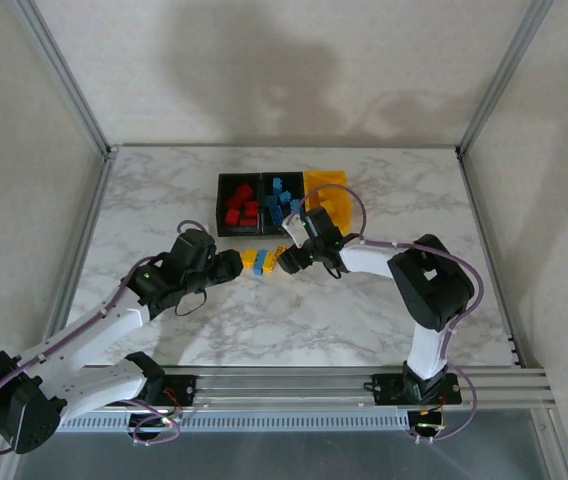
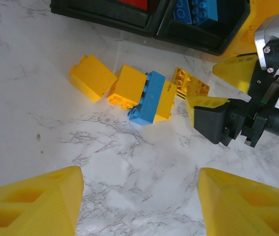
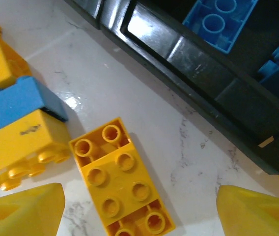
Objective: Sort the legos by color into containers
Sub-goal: Pick up the lego from the center of the table.
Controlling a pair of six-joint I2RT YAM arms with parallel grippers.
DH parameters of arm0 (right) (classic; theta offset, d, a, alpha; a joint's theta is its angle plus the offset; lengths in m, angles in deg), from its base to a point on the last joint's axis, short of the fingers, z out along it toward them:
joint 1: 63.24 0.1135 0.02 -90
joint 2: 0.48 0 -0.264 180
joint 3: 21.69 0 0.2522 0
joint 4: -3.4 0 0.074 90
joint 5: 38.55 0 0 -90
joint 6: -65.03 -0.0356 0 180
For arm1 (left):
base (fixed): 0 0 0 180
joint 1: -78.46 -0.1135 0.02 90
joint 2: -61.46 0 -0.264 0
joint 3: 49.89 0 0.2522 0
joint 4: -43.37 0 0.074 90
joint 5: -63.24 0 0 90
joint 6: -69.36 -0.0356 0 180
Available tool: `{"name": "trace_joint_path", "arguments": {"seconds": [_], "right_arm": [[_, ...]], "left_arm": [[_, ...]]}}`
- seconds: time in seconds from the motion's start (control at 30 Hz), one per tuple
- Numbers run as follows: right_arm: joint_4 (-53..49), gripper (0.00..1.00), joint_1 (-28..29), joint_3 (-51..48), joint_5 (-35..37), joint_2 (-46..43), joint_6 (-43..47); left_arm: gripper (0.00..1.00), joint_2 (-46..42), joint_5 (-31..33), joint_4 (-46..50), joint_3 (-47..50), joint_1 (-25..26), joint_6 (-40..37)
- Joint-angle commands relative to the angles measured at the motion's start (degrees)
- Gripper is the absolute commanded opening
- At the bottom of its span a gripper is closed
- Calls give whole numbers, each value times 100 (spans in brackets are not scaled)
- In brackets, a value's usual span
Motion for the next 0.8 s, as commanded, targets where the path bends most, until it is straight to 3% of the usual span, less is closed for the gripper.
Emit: {"name": "trace_joint_path", "arguments": {"seconds": [0.0, 0.23, 0.57, 0.77], "right_arm": [[-3, 80, 4, 260, 14, 250, 196], [-249, 67, 36, 450, -218, 431, 176], [-480, 32, 162, 323, -226, 296, 50], [-455, 29, 301, -69, -43, -556, -233]], "left_arm": [[63, -69, 119, 133, -6, -49, 54], [62, -15, 136, 125, -5, -77, 61], [62, 65, 83, 56, -9, -108, 65], [62, 39, 2, -60, 2, -106, 92]]}}
